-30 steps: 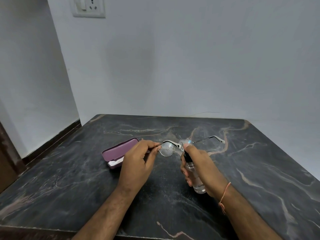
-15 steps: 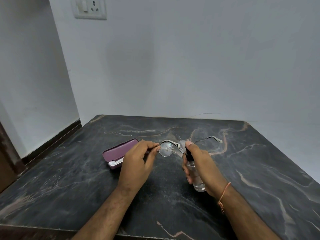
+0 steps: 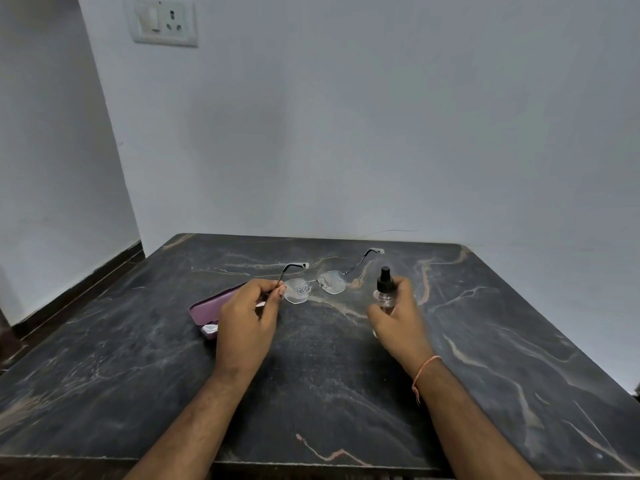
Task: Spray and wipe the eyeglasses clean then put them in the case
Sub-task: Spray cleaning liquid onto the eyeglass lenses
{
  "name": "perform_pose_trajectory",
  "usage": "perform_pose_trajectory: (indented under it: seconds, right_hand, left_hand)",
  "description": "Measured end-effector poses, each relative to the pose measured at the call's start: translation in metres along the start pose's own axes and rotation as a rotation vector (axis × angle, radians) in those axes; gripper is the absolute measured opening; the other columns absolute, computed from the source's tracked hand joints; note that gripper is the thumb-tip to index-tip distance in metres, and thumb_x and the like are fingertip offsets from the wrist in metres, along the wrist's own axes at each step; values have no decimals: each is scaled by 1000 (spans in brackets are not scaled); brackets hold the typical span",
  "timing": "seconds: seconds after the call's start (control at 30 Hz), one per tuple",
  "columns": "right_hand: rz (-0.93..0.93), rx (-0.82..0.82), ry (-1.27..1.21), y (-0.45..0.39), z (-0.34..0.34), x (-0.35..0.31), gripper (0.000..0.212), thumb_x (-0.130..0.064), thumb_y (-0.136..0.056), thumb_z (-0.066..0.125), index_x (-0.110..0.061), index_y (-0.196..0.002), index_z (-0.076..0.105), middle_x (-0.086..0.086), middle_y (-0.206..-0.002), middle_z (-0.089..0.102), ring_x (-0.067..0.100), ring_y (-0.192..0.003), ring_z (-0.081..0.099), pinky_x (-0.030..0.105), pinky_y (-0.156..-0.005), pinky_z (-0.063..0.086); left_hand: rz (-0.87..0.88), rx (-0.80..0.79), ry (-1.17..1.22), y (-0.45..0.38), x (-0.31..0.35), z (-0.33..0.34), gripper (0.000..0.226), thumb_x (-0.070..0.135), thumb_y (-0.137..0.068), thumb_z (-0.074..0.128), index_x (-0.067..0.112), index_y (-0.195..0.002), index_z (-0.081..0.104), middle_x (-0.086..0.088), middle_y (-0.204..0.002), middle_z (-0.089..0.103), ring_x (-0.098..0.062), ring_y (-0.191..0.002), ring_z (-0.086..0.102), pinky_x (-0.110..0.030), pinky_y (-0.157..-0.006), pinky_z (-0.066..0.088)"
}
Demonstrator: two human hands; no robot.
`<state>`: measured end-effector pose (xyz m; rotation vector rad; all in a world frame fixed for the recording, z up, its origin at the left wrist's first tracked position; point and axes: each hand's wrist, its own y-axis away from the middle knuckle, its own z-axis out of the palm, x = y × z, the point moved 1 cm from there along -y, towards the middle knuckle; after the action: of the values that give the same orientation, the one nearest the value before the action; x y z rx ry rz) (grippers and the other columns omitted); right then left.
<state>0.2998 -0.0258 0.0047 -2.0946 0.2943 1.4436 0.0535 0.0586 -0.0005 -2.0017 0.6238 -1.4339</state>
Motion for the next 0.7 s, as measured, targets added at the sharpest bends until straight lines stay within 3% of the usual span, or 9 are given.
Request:
perform_pose_trajectory:
  seconds: [0.17, 0.3, 0.4, 0.47, 0.57, 0.63, 0.7]
  right_hand:
    - [-37, 162, 90, -8, -8, 7, 41, -20, -93, 80, -24, -129, 60, -3, -117, 72, 17, -107, 68, 31, -94, 50]
    - [-20, 257, 115, -9, -14, 6, 47, -22, -93, 81, -21, -134, 60, -5, -121, 70, 16, -106, 66, 31, -90, 49]
    - [-24, 274, 132, -11, -17, 8, 53, -24, -90, 83, -23, -137, 59, -3, -125, 70, 19, -112, 67, 32, -92, 50]
    - [-19, 249, 146, -13, -18, 14, 64, -25, -85, 87, -25, -140, 56, -3, -134, 68, 19, -123, 64, 38, -104, 52]
    - [8, 250, 75, -8, -19, 12, 80, -21, -85, 85, -25, -154, 44, -4, -156, 52, 15, -142, 49, 40, -121, 40]
    - [-91, 374, 56, 2, -24, 1, 72, -19, -86, 76, -24, -151, 46, -5, -152, 50, 15, -141, 46, 37, -119, 38]
    - [-274, 471, 89, 15, -28, -7, 63, -12, -81, 71, -22, -141, 53, -4, -132, 56, 16, -122, 54, 31, -104, 46]
  left_hand:
    - [10, -51, 18, 2, -1, 1, 9, 13, -100, 77, 19, -106, 80, 18, -99, 78, -3, -92, 75, -25, -81, 63]
    - [-17, -111, 91, 5, -7, 5, 8, 16, -100, 78, 18, -106, 82, 16, -98, 80, -8, -91, 78, -41, -77, 68]
    - [-27, -161, 121, 8, -5, 5, 11, 17, -99, 79, 21, -107, 83, 18, -101, 81, -9, -92, 78, -42, -76, 69]
    - [-24, -177, 127, 8, -6, 6, 11, 17, -99, 79, 22, -108, 83, 18, -100, 81, -9, -90, 78, -41, -75, 68]
    - [-43, -162, 126, 8, -8, 4, 11, 20, -100, 78, 22, -109, 83, 17, -100, 81, -9, -91, 78, -43, -76, 69]
    - [-68, -146, 135, 9, -10, 3, 10, 21, -100, 77, 24, -108, 83, 18, -103, 82, -9, -91, 78, -45, -76, 69]
    - [-83, -131, 137, 9, -9, 2, 10, 21, -100, 77, 25, -108, 83, 18, -104, 82, -9, -91, 78, -46, -77, 69]
